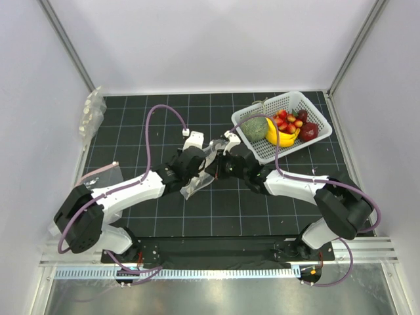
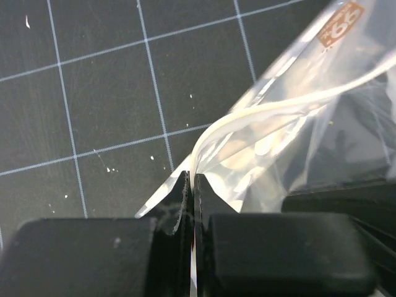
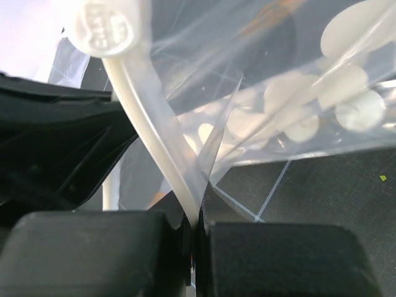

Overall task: Place the food in the zip-top bag and seal the zipper
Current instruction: Open the zipper of the food storage bag.

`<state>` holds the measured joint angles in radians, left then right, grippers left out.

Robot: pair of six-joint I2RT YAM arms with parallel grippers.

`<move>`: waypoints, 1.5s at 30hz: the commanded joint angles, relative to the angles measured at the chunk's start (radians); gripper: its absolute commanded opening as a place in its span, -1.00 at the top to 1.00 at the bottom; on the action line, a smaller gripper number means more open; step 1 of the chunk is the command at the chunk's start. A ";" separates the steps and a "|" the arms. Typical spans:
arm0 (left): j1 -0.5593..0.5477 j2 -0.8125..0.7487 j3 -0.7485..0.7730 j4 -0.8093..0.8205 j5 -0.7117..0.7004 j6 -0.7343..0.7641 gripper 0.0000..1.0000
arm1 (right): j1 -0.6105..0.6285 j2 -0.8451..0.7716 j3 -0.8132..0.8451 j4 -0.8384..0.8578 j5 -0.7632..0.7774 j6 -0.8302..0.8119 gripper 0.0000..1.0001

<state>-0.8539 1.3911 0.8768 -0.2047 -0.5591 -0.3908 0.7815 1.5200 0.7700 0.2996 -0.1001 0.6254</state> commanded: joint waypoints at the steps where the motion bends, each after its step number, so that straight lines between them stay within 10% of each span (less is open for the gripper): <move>1: 0.007 0.013 0.051 -0.048 0.005 -0.034 0.99 | -0.002 -0.037 0.006 0.050 -0.001 -0.015 0.98; 7: -0.019 -0.087 0.073 -0.196 -0.219 -0.095 0.99 | -0.004 -0.005 0.058 -0.095 0.189 0.014 0.98; 21: -0.175 0.040 0.303 -0.801 -0.794 -0.348 0.99 | -0.030 0.147 0.126 -0.059 0.023 0.017 0.92; 30: -0.188 -0.026 0.225 -0.478 -0.503 -0.168 0.99 | -0.031 0.141 0.146 -0.106 0.062 -0.026 0.60; 35: -0.186 -0.151 0.120 -0.310 -0.464 -0.152 0.99 | -0.031 0.134 0.147 -0.117 0.071 -0.041 -0.01; 45: -0.145 -0.092 0.125 -0.283 -0.423 -0.132 0.99 | -0.031 0.025 0.111 -0.103 0.037 -0.084 -0.54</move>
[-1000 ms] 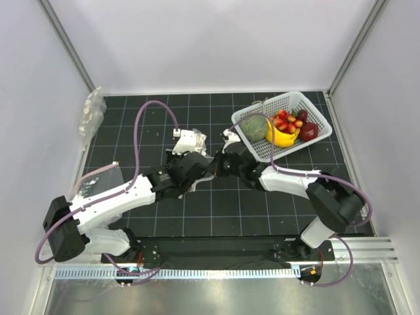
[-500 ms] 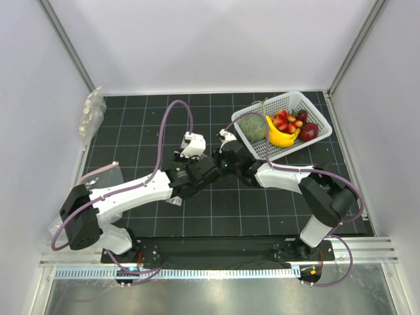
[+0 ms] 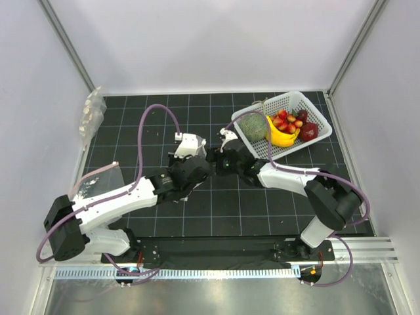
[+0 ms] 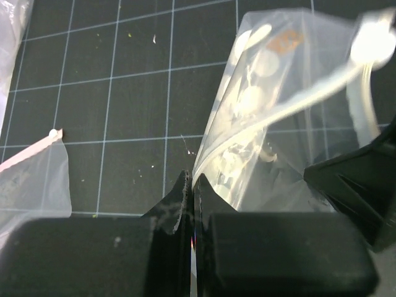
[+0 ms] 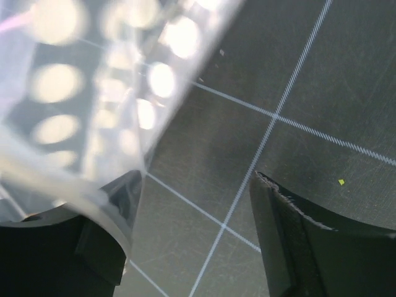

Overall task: Place the food in the zip-top bag and seal the zipper
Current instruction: Open the zipper of the food storage bag.

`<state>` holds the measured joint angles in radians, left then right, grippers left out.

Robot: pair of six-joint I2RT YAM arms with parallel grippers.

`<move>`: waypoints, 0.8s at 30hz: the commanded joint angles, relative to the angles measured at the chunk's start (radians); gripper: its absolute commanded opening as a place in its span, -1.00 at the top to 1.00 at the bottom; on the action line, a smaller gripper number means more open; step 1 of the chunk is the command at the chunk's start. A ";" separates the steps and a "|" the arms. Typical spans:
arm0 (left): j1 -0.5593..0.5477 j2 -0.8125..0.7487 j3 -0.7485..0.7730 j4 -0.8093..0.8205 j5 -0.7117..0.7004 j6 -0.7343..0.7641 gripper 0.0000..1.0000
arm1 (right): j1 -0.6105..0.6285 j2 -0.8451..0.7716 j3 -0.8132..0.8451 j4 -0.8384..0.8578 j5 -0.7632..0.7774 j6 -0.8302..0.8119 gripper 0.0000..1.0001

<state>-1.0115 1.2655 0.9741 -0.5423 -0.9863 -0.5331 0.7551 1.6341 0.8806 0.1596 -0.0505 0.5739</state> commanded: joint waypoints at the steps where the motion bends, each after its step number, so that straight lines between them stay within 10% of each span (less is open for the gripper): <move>1: 0.017 0.052 0.037 0.053 0.011 0.012 0.99 | -0.005 -0.097 -0.006 0.038 -0.014 -0.037 -0.56; 14: 0.076 0.028 0.038 0.056 0.091 0.010 0.99 | -0.005 -0.263 -0.038 -0.015 0.003 -0.091 -0.70; 24: 0.076 0.003 0.040 0.036 0.084 0.004 0.99 | -0.088 -0.470 -0.008 -0.253 0.481 -0.169 -0.55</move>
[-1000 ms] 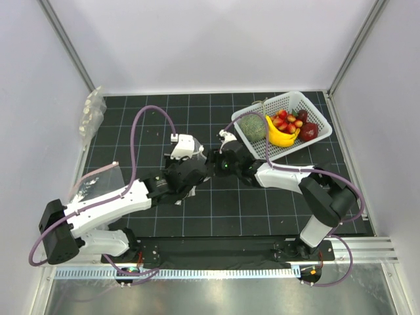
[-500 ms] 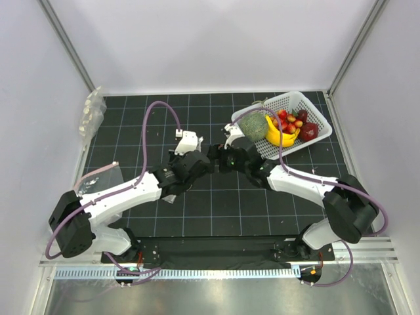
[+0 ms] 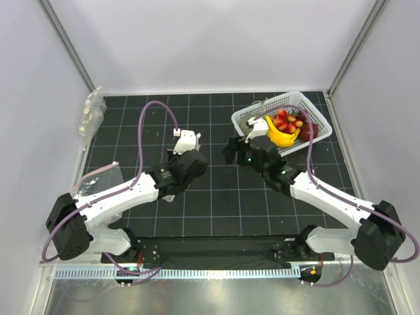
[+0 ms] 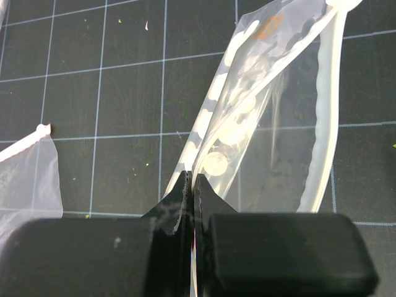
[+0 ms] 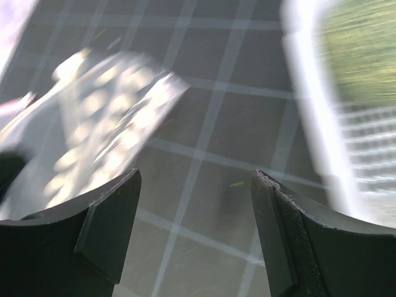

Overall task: Place the food in the zip-top bag and seal the zipper
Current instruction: Open the zipper of the food storage bag, then pick up the fake fruit from the bin.

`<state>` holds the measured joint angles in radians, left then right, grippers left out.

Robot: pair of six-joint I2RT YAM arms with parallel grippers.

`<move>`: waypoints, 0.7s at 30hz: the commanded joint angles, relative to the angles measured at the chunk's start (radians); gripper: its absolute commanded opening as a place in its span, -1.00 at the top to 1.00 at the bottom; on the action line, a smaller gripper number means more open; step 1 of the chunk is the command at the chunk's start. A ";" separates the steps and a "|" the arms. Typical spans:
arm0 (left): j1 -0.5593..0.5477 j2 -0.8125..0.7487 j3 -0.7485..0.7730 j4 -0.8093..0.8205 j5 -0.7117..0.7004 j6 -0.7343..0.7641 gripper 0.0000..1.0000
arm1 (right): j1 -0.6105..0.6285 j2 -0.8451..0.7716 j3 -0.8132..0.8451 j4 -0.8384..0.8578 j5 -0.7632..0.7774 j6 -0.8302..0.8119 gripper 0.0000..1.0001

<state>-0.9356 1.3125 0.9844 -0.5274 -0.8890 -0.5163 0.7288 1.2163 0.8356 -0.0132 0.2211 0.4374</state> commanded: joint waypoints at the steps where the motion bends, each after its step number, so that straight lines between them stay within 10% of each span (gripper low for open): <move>1: 0.000 -0.045 0.028 0.023 -0.010 -0.016 0.99 | -0.090 -0.064 0.034 -0.083 0.219 -0.023 -0.56; 8: 0.000 -0.056 0.023 0.023 0.001 -0.016 0.99 | -0.204 -0.012 0.071 -0.034 0.361 -0.157 -0.90; 21: -0.002 -0.044 0.025 0.024 0.010 -0.022 0.99 | -0.537 0.336 0.301 -0.033 0.245 0.129 -0.94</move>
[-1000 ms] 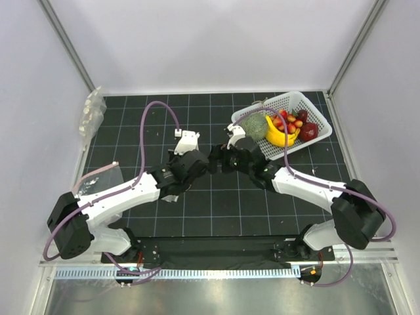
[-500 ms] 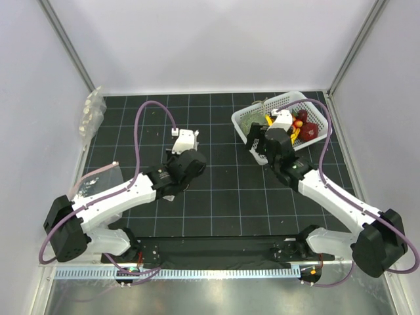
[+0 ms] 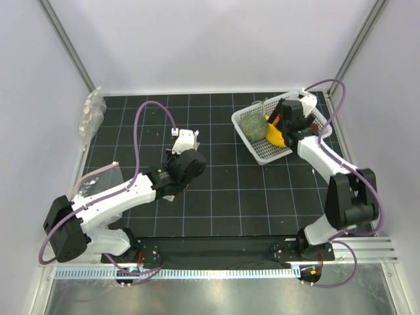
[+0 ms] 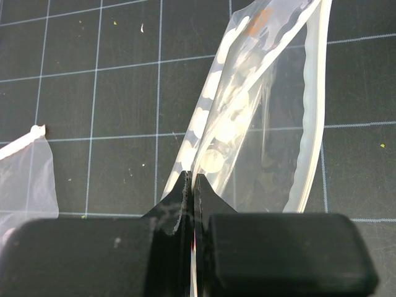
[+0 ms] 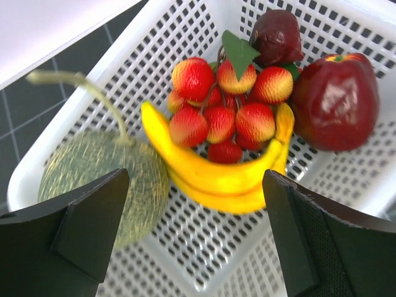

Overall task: Place the food in the zip-top bag and seal the zipper
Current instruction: Pick up the fake fruit from the bin.

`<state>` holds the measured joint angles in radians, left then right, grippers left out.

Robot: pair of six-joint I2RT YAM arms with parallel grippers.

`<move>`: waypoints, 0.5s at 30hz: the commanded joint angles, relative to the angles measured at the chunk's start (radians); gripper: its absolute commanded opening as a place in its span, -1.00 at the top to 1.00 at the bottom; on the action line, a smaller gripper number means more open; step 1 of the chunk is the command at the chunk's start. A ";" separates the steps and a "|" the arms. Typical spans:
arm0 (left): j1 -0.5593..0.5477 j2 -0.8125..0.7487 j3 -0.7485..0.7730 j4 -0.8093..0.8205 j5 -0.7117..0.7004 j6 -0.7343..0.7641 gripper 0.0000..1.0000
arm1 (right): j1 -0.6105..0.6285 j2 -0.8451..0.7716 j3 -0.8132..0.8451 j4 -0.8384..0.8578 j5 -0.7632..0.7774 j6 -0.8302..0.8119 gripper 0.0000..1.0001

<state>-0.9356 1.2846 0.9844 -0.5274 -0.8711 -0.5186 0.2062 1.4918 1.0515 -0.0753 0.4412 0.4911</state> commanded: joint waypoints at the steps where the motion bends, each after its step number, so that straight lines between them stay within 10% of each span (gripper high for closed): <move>1: -0.002 -0.016 0.023 0.024 -0.008 -0.023 0.99 | -0.019 0.117 0.096 0.048 0.030 0.076 -0.94; 11: -0.002 -0.024 0.033 0.007 0.004 -0.032 0.99 | -0.027 0.447 0.363 -0.026 0.123 0.072 -0.81; 15: -0.002 -0.056 0.019 0.014 0.012 -0.038 0.99 | -0.027 0.377 0.302 0.057 0.128 0.069 0.03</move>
<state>-0.9356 1.2766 0.9848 -0.5316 -0.8585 -0.5316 0.1814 1.9480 1.3636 -0.0769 0.5247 0.5465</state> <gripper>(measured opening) 0.016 0.560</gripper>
